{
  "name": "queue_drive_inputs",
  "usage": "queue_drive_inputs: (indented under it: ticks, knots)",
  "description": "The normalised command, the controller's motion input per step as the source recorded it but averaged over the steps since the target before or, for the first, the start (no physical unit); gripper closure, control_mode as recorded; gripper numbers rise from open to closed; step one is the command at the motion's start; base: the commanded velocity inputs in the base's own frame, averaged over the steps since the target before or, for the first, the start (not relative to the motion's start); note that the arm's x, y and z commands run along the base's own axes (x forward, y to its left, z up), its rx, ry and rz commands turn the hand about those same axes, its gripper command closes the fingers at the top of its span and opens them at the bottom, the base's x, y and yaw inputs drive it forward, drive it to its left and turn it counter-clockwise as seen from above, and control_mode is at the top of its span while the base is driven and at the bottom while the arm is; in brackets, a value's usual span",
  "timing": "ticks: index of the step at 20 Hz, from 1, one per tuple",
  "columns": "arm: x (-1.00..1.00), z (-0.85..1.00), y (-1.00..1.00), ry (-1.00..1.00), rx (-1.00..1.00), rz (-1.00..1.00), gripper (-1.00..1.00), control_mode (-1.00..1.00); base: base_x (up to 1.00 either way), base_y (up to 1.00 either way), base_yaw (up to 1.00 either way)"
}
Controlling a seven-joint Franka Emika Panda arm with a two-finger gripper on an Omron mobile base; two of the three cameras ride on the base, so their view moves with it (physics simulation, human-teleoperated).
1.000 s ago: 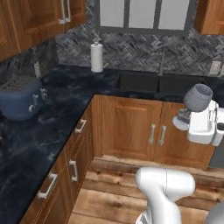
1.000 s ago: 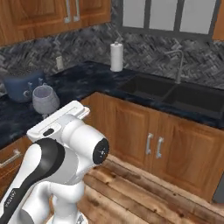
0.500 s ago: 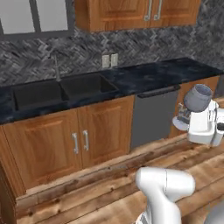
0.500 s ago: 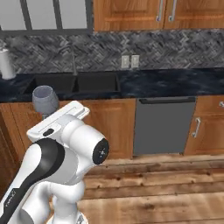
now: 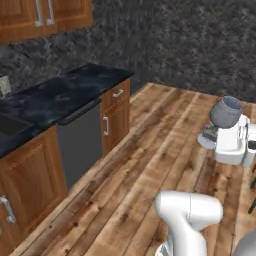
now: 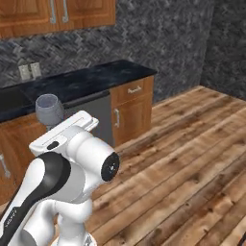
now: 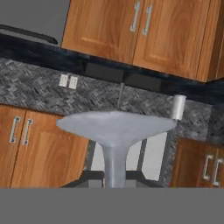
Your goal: Retrieve the wine glasses from the counter and place one next to each plate.
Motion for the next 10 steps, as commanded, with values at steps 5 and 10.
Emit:
queue_drive_inputs:
  ticks: [5,10]
  knots:
    - [0.0,0.0,0.0,0.0,0.0,0.0,1.0,1.0,0.0,0.0,-0.93]
    - [0.0,0.0,0.0,0.0,0.0,0.0,1.0,1.0,0.02,-0.06,-0.91]
